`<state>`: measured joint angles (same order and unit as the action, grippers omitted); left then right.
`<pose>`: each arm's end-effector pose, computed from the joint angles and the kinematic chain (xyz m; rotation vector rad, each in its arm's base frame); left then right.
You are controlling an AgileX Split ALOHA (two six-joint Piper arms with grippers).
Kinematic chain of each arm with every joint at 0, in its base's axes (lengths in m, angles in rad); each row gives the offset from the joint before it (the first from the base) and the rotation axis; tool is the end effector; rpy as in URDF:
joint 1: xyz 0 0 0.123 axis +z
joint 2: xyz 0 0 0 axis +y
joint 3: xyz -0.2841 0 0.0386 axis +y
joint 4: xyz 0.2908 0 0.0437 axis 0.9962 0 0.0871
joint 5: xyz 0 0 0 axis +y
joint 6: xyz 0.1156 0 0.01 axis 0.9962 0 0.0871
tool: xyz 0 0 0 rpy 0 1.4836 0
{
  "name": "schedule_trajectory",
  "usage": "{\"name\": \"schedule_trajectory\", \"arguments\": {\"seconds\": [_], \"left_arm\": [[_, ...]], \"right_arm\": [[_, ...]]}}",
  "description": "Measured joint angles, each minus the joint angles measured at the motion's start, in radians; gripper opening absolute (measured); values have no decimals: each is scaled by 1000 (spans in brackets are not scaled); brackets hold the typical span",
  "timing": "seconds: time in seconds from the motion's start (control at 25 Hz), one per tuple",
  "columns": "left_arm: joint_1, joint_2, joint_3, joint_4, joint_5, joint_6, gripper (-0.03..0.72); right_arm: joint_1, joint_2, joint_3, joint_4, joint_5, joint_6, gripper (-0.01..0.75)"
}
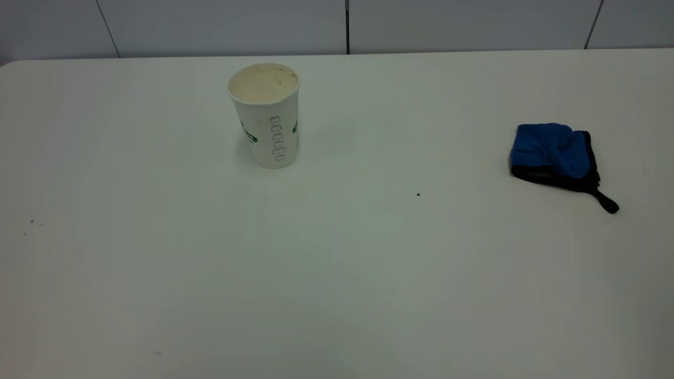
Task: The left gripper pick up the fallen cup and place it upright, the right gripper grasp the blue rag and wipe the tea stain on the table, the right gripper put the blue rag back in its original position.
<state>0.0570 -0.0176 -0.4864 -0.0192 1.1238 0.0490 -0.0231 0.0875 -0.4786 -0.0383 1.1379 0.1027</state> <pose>0.0487 0.0008 0.2763 -0.0067 2.1035 0.0405 0.0640 -0.0055 0.2664 0.1412 2.2252 -0.0040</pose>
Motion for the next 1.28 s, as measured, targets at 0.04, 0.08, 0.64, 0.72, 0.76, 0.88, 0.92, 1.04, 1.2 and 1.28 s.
{"name": "schedule_trajectory", "arguments": {"seconds": [0.04, 0.08, 0.64, 0.72, 0.76, 0.88, 0.92, 1.04, 1.2, 1.28], "left_arm": [[0, 0, 0, 0, 0, 0, 515], [0, 0, 0, 0, 0, 0, 515], [0, 0, 0, 0, 0, 1, 515], [0, 0, 0, 0, 0, 1, 515], [0, 0, 0, 0, 0, 1, 515], [0, 0, 0, 0, 0, 1, 515], [0, 0, 0, 0, 0, 1, 515], [0, 0, 0, 0, 0, 1, 515], [0, 0, 0, 0, 0, 1, 515], [0, 0, 0, 0, 0, 1, 515]], "right_arm": [[-2, -18, 4, 8, -7, -8, 601], [-4, -36, 8, 15, -13, -17, 599], [-4, -104, 9, 31, -17, -95, 590], [-4, -104, 9, 31, -17, -95, 590], [-4, -104, 9, 31, -17, -95, 590], [-4, -104, 9, 31, -17, -97, 590], [-4, -104, 9, 31, -17, -97, 590], [-4, -104, 9, 31, -17, -97, 590], [-4, -104, 9, 31, -17, -97, 590], [-4, -104, 9, 31, -17, -97, 590]]}}
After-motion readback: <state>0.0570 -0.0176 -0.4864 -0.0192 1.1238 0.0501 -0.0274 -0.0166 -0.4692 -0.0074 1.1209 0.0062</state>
